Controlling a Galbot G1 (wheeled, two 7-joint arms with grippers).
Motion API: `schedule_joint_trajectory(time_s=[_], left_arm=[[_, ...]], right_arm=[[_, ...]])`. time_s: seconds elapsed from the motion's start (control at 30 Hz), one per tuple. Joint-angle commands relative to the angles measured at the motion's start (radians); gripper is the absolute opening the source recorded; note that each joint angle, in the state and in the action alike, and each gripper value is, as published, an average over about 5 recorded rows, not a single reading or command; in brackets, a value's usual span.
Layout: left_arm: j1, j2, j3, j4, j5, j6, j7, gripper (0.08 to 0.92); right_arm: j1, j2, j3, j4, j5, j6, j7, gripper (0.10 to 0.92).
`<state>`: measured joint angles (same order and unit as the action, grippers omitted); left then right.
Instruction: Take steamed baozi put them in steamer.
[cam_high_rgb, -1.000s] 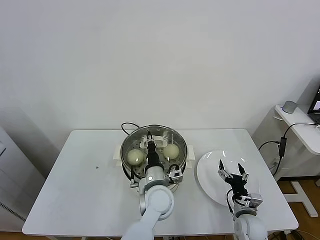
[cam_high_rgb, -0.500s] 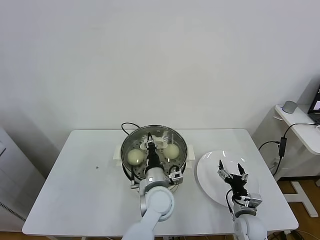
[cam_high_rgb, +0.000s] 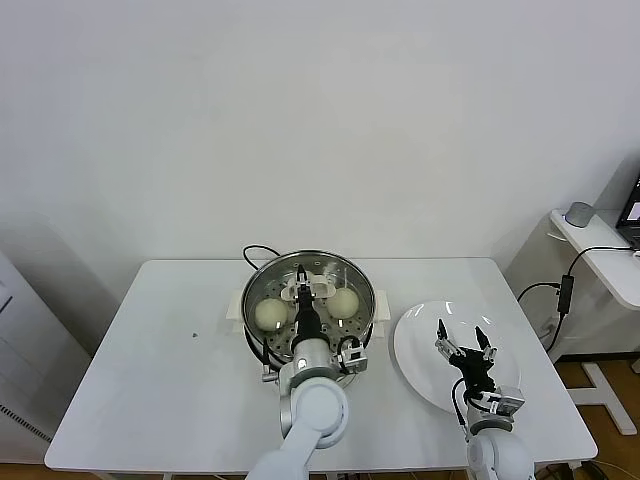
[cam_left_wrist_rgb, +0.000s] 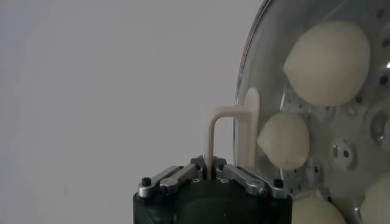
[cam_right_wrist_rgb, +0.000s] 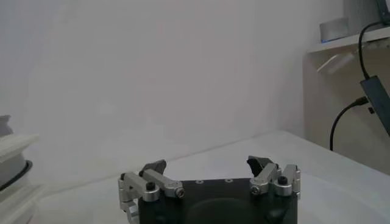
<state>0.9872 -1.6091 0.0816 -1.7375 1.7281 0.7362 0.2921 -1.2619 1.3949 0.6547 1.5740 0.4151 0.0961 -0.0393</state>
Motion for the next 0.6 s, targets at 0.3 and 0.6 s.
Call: schedule_joint_trajectory(time_s=[0.3,0.6], left_arm=[[0.134,-0.01,0.016,-0.244,-0.021,0.049,0.049,0.525],[0.202,0.034,-0.001,-0.338,-0.022,0.049,0.06,0.776]], right_arm=[[0.005,0.004,-0.002,-0.004,-0.006,-0.002,0.0,0.823],[0.003,0.01,-0.004,-0.002,-0.01,0.0,-0.001,0.823]])
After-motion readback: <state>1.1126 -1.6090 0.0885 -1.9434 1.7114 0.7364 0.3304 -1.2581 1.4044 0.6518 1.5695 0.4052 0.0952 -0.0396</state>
